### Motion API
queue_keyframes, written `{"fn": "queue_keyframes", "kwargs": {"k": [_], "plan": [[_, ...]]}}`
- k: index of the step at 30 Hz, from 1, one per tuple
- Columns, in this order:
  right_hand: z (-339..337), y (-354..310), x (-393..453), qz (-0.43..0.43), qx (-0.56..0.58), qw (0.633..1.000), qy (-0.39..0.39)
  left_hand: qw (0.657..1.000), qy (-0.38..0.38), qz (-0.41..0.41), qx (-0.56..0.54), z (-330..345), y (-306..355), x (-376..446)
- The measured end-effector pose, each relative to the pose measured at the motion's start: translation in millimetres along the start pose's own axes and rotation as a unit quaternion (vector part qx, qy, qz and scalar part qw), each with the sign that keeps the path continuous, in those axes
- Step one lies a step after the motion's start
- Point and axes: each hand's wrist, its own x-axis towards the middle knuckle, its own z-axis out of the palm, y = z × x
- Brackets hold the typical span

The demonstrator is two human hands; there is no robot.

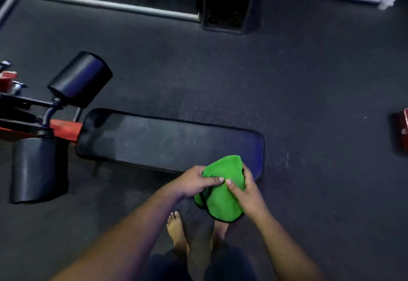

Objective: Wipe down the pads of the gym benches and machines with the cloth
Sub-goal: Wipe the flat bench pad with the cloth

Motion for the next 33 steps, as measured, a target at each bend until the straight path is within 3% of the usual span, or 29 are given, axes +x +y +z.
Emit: {"fn": "queue_keyframes", "kwargs": {"k": [2,4,9,12,14,16,19,23,25,27,29,33], "plan": [[-8.8,25.5,17.3,0.021,-0.015,1.0,-0.013,0.999,-0.025,-0.018,-0.03,6.3,-9.8,32.0],[-16.5,49.2,37.0,0.014,-0.049,0.998,0.028,0.999,-0.022,-0.029,-0.038,11.9,-24.0,61.3],[-38.4,100.1,97.2,0.012,-0.144,0.981,0.126,0.983,0.144,0.02,0.114,13.3,-81.0,125.8],[-40.9,116.6,143.0,-0.028,-0.244,0.955,0.168,0.931,0.211,0.066,0.29,4.7,-104.5,150.5],[-36.4,120.4,172.2,-0.041,-0.409,0.887,0.211,0.875,0.254,0.1,0.4,-7.7,-117.3,164.1],[-28.0,132.5,196.9,-0.066,-0.534,0.827,0.162,0.833,0.264,0.088,0.479,-25.1,-136.5,180.8],[-17.7,170.8,216.5,-0.108,-0.616,0.779,0.035,0.775,0.264,0.093,0.567,-52.6,-159.0,200.2],[-5.9,186.6,229.6,-0.112,-0.663,0.735,0.084,0.726,0.258,0.129,0.624,-79.0,-173.7,221.1],[-2.4,178.8,246.9,-0.126,-0.665,0.729,0.102,0.714,0.263,0.131,0.635,-87.1,-177.0,229.4],[8.1,173.0,256.9,-0.118,-0.628,0.758,0.127,0.706,0.266,0.128,0.644,-90.3,-179.1,235.5],[25.1,179.5,246.1,-0.132,-0.623,0.763,0.115,0.701,0.265,0.124,0.65,-90.8,-179.5,236.7],[-3.6,202.4,217.3,-0.187,-0.689,0.699,0.038,0.698,0.268,0.143,0.649,-91.3,-181.9,236.6]]}}
